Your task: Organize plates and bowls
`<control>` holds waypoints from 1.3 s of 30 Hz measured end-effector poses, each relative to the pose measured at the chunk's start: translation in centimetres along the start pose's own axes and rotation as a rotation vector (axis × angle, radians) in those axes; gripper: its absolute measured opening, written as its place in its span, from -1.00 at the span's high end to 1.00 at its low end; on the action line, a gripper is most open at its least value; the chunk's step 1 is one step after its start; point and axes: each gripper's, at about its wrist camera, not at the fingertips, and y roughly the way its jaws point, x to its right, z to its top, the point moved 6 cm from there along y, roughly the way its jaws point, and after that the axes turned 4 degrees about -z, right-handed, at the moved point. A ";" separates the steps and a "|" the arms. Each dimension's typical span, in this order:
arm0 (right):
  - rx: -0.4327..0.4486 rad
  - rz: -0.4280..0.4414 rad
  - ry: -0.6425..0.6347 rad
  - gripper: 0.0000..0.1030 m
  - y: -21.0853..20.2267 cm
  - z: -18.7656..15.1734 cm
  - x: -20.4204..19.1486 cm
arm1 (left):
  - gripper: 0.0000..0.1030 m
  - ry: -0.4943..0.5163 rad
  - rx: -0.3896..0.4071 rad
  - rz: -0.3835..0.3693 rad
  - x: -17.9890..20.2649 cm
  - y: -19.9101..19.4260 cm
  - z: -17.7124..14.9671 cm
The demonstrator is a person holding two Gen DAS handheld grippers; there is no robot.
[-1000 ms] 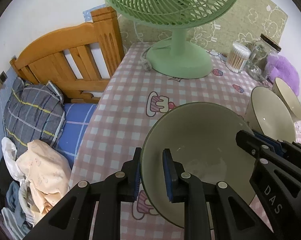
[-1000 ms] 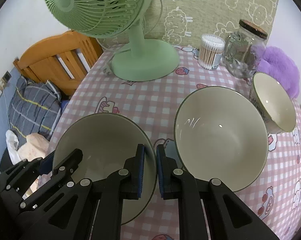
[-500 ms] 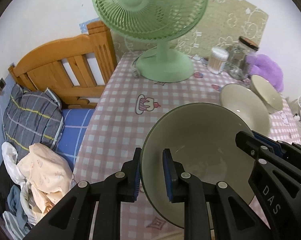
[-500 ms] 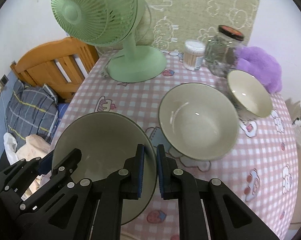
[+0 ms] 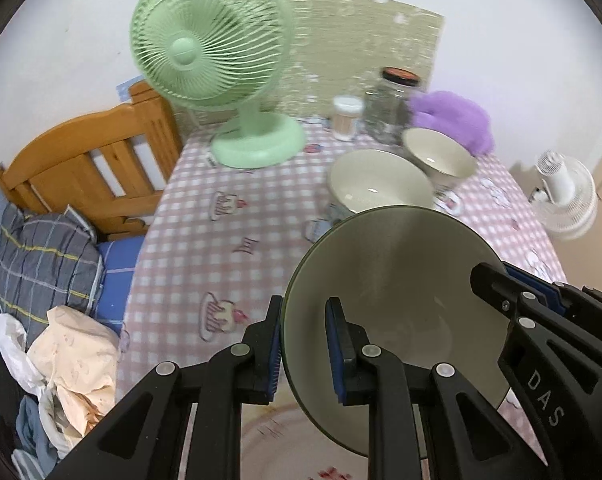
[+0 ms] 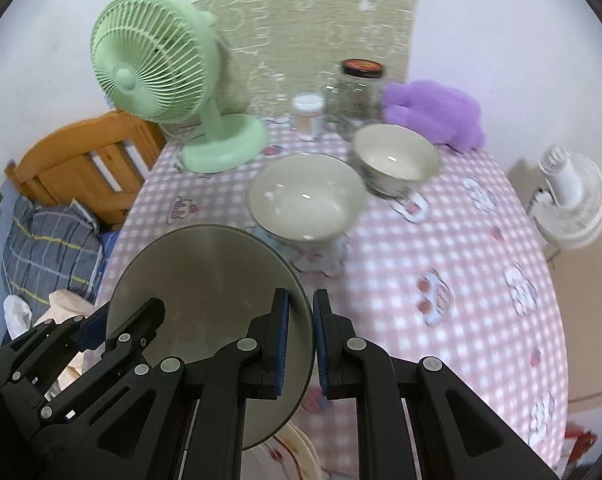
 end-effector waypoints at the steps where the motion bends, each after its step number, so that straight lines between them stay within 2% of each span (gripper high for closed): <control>1: 0.002 -0.007 0.007 0.71 -0.5 -0.4 0.8 | 0.65 0.010 -0.002 -0.008 0.9 -0.3 -0.4; 8: -0.011 -0.032 0.038 0.71 -2.4 -3.3 5.2 | 0.65 0.044 -0.020 -0.029 5.7 -1.4 -2.6; 19: -0.082 -0.014 0.009 0.71 -2.4 -7.7 11.6 | 0.65 0.001 -0.094 -0.012 12.2 -0.7 -6.8; 32: -0.179 0.033 -0.067 0.71 0.5 -12.0 14.8 | 0.65 -0.078 -0.185 0.041 15.7 1.9 -11.5; 34: -0.193 0.039 -0.083 0.71 1.0 -12.6 15.1 | 0.65 -0.078 -0.164 0.060 16.0 1.8 -11.7; 39: -0.198 0.057 -0.104 0.71 1.1 -12.7 15.4 | 0.65 -0.083 -0.168 0.084 16.3 1.7 -11.8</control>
